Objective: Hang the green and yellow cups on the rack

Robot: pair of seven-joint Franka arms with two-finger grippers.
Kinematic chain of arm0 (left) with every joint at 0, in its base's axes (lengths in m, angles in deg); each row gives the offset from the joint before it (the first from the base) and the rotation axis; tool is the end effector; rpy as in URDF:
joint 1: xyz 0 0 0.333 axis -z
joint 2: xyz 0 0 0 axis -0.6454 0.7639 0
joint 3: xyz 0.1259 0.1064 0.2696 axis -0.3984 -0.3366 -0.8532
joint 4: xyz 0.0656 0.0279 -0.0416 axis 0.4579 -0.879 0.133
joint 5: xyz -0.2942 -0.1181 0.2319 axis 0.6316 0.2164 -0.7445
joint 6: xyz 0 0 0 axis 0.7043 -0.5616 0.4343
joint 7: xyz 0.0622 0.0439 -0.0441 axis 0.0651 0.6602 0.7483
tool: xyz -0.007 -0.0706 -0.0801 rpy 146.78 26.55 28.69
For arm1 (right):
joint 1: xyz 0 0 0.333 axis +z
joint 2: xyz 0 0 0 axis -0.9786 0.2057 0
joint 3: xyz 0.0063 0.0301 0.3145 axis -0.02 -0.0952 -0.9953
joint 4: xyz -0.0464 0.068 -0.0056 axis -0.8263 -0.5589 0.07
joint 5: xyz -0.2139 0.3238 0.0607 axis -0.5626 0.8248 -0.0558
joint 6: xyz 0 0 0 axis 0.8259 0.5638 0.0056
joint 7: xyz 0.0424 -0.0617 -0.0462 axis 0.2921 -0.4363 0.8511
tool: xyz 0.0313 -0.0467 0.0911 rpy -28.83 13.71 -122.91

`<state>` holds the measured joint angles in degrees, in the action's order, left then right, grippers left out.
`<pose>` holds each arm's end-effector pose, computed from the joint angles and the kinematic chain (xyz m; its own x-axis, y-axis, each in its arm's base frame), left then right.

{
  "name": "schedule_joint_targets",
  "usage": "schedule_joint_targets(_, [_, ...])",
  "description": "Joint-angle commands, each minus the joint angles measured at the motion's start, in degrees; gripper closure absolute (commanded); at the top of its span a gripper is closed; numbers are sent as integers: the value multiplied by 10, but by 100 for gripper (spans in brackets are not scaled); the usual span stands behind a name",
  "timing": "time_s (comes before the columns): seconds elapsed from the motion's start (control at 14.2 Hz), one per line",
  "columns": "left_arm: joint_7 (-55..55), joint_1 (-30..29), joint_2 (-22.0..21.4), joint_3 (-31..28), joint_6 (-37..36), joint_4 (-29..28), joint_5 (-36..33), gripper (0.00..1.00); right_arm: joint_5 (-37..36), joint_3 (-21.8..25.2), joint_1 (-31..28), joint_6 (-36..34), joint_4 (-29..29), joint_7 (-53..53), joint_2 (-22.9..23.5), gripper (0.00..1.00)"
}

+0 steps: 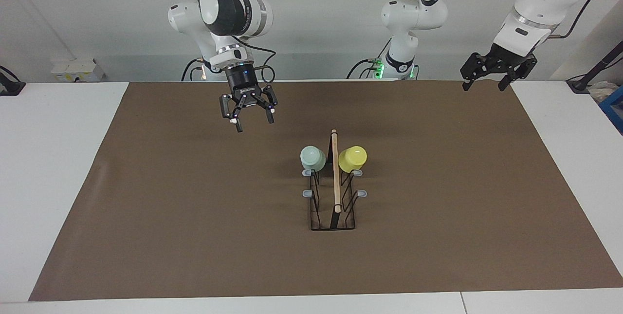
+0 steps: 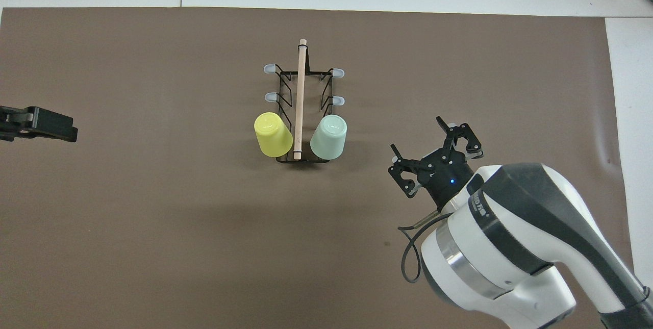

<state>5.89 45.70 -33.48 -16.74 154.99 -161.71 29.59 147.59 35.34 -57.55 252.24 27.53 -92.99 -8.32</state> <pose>0.5371 -0.0336 0.6409 0.9969 -0.0770 -0.0150 -0.0769 -0.9970 0.0102 0.4485 0.1931 0.4554 0.4271 0.5127 0.7448 0.4947 -0.8220 0.2822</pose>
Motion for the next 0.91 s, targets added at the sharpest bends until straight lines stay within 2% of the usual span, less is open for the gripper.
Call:
schedule_joint_targets(0.0, [7,-3,-3,4,-5,-5,-9,0,-10,1,-15,-1,-12,-77,6,0])
schedule_joint_targets(0.49, [7,-3,-3,4,-4,-5,-9,0,-79,1,-50,-31,-23,-137,12,0])
schedule_joint_targets(0.84, [7,-3,-3,4,-5,-5,-9,0,-75,0,-51,-34,-28,-130,12,0])
